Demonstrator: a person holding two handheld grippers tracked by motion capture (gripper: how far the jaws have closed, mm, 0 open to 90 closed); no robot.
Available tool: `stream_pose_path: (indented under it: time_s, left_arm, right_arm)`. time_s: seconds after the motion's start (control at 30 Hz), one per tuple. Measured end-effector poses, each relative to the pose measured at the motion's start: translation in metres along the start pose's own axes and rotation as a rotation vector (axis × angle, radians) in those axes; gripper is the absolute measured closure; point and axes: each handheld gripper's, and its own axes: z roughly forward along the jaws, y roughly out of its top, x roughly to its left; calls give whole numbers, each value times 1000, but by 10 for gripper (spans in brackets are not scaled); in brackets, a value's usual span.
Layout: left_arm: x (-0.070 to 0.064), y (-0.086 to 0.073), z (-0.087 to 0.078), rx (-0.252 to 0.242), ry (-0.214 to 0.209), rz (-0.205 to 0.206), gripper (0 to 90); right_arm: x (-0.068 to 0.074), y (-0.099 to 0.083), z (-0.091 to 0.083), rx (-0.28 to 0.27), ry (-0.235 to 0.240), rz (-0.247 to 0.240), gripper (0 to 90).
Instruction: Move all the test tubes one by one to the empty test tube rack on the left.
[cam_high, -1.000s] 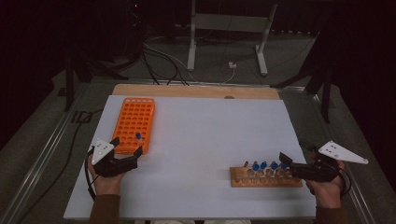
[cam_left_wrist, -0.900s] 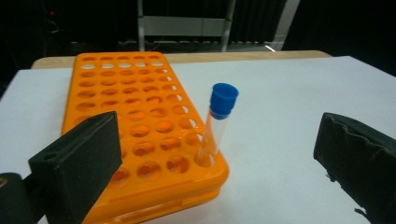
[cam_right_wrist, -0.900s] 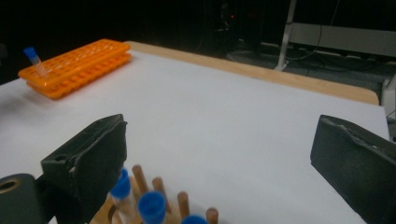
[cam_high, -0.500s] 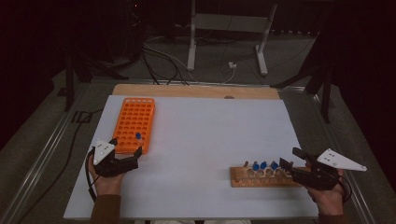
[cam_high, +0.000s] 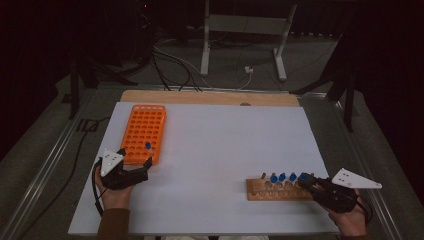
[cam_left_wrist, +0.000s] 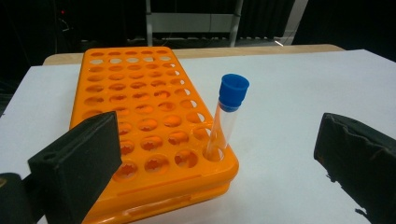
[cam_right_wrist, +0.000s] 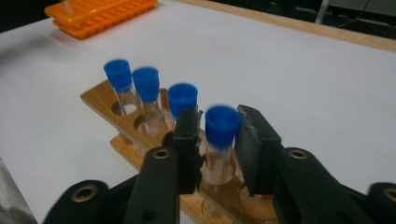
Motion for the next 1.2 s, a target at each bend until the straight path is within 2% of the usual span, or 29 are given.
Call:
stream_pose_path:
  time_s: [0.37, 0.63, 0.9, 1.2]
  left_arm:
    - [-1, -1, 1, 6, 3, 3, 19]
    - [0, -1, 0, 6, 2, 4, 19]
    - [0, 0, 1, 5, 4, 5, 19]
    - [-1, 0, 0, 1, 1, 3, 19]
  right_arm:
    - [-1, -6, 8, 20, -10, 1, 763]
    - [-2, -4, 7, 24, -6, 7, 771]
    - [-3, 14, -11, -52, 9, 23, 772]
    - [-6, 37, -24, -94, 9, 22, 773]
